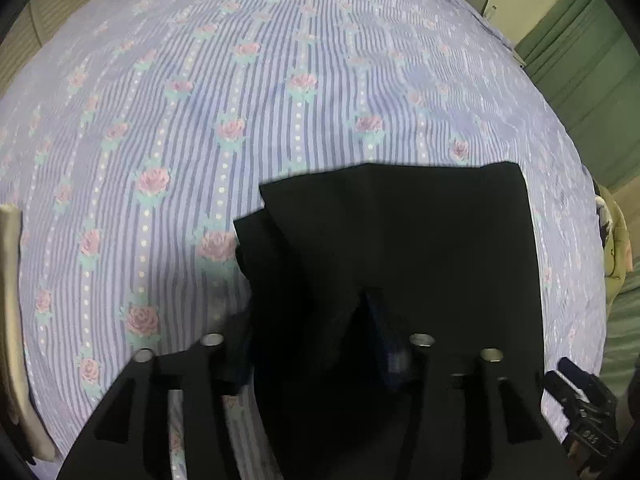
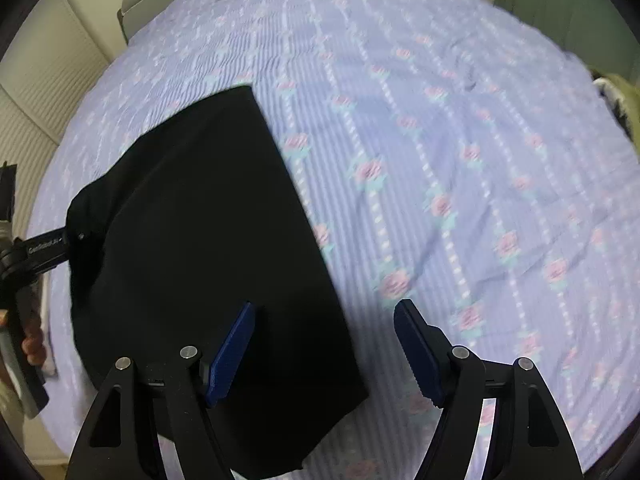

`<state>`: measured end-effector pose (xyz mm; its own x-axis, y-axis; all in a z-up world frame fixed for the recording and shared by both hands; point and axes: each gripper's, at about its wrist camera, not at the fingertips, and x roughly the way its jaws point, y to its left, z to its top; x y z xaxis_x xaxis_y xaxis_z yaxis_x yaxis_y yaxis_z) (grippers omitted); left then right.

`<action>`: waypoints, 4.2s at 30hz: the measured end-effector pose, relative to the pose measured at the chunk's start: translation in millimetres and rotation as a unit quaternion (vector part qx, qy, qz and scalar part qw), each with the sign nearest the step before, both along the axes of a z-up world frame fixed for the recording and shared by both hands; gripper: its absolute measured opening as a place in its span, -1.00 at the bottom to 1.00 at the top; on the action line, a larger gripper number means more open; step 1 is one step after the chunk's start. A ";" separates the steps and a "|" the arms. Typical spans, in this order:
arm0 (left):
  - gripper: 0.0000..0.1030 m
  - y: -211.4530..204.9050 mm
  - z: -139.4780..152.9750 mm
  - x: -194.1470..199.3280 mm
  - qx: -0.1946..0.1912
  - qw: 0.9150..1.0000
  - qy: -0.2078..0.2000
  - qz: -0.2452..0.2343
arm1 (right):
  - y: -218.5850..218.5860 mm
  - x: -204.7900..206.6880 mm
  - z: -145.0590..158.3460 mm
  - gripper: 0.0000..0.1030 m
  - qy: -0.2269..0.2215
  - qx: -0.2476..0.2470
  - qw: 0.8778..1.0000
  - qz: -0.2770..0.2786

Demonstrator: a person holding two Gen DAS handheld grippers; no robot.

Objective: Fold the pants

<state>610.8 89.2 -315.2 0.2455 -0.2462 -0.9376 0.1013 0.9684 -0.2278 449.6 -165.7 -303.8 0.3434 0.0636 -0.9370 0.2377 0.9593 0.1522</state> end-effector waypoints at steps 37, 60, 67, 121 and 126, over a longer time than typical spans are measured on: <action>-0.59 -15.3 155.2 -67.6 -0.042 0.994 -0.101 0.017 | 9.9 -42.1 130.1 -0.84 -0.117 0.054 0.987 0.096; -0.59 217.2 247.0 -207.5 -0.037 0.975 -0.170 0.135 | 205.3 -114.0 219.3 -0.84 -0.207 0.077 0.948 0.228; -0.60 321.7 241.9 -194.2 -0.027 0.986 -0.142 0.087 | 319.4 -121.2 203.5 -0.84 -0.186 0.094 0.963 0.171; 0.58 459.8 169.2 -59.7 0.204 0.964 -0.140 0.097 | 443.1 1.4 104.5 0.27 -0.037 -0.044 0.989 0.136; 0.78 429.0 210.3 -123.4 0.189 0.961 -0.190 0.074 | 405.4 -32.7 148.4 0.53 -0.097 -0.056 0.985 0.133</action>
<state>487.3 518.2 -104.9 0.5941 0.1578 -0.7887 -0.0367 0.9849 0.1694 416.9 239.8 -155.5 0.5015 0.0745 -0.8620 -0.0468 0.9972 0.0589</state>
